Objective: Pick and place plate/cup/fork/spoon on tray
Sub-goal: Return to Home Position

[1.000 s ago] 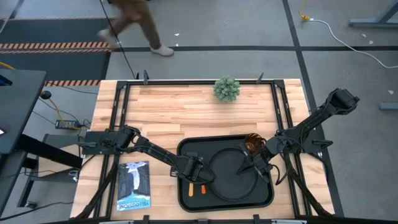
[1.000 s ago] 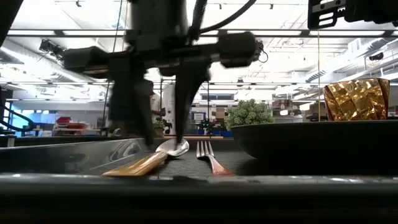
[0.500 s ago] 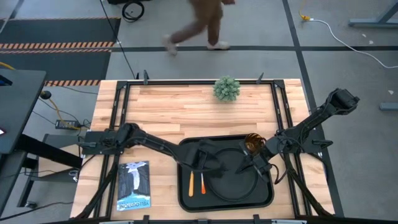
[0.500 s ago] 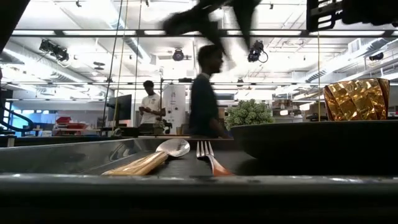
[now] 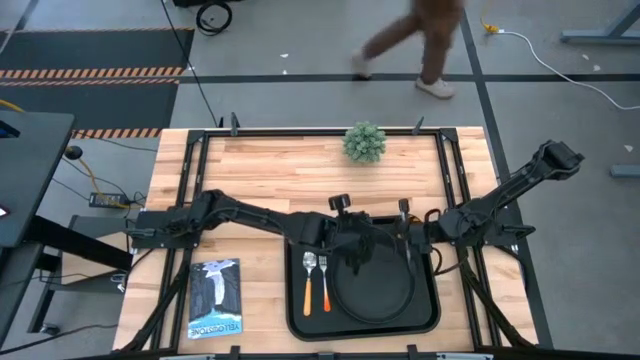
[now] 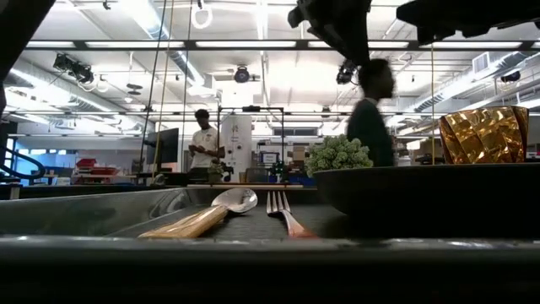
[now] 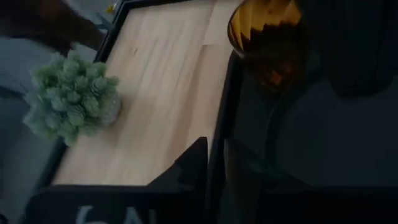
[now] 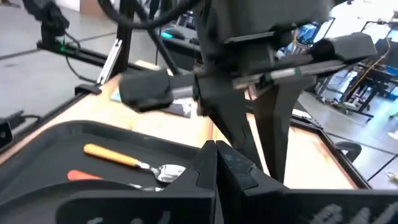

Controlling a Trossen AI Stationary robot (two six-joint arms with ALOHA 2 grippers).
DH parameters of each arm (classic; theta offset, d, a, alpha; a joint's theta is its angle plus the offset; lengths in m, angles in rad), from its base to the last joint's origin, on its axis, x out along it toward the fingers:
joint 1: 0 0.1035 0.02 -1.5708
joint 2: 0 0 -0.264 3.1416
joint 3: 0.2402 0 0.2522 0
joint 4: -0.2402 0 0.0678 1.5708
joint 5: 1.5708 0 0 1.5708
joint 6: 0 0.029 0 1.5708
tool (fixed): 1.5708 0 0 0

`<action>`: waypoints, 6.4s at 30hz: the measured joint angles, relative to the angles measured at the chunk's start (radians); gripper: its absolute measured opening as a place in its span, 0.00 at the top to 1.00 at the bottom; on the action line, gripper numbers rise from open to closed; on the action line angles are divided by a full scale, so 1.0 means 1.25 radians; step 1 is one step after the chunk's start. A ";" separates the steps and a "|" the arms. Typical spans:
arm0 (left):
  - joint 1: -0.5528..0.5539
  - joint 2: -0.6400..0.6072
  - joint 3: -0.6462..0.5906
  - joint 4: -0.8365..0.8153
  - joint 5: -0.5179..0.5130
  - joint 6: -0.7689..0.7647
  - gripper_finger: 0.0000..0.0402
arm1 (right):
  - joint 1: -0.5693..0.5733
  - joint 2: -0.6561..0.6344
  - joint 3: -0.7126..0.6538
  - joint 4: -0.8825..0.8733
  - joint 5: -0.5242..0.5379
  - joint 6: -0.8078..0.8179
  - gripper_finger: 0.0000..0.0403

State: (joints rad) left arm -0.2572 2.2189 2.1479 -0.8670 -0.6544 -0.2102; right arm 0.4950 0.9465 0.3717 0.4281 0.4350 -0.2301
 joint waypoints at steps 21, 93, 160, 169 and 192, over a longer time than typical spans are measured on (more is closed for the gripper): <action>0.136 0.000 0.000 -0.110 0.034 0.464 0.98 | -0.106 -0.275 0.000 -0.319 0.163 0.113 0.99; 0.023 -1.126 -1.344 0.831 0.285 0.217 0.98 | -0.104 -0.754 -0.202 -0.278 0.102 0.321 0.99; -0.035 -1.770 -1.659 0.611 0.559 -0.033 0.91 | -0.111 -0.747 -0.293 -0.176 0.348 0.161 0.94; -0.035 -1.770 -1.659 0.611 0.558 -0.033 0.91 | -0.111 -0.747 -0.293 -0.176 0.348 0.161 0.94; -0.035 -1.770 -1.659 0.612 0.558 -0.032 0.91 | -0.111 -0.747 -0.293 -0.176 0.348 0.161 0.94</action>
State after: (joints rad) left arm -0.3004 0.0063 0.0738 -0.1020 0.0425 -0.2501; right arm 0.3565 0.0128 0.0059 0.2077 0.8696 -0.0288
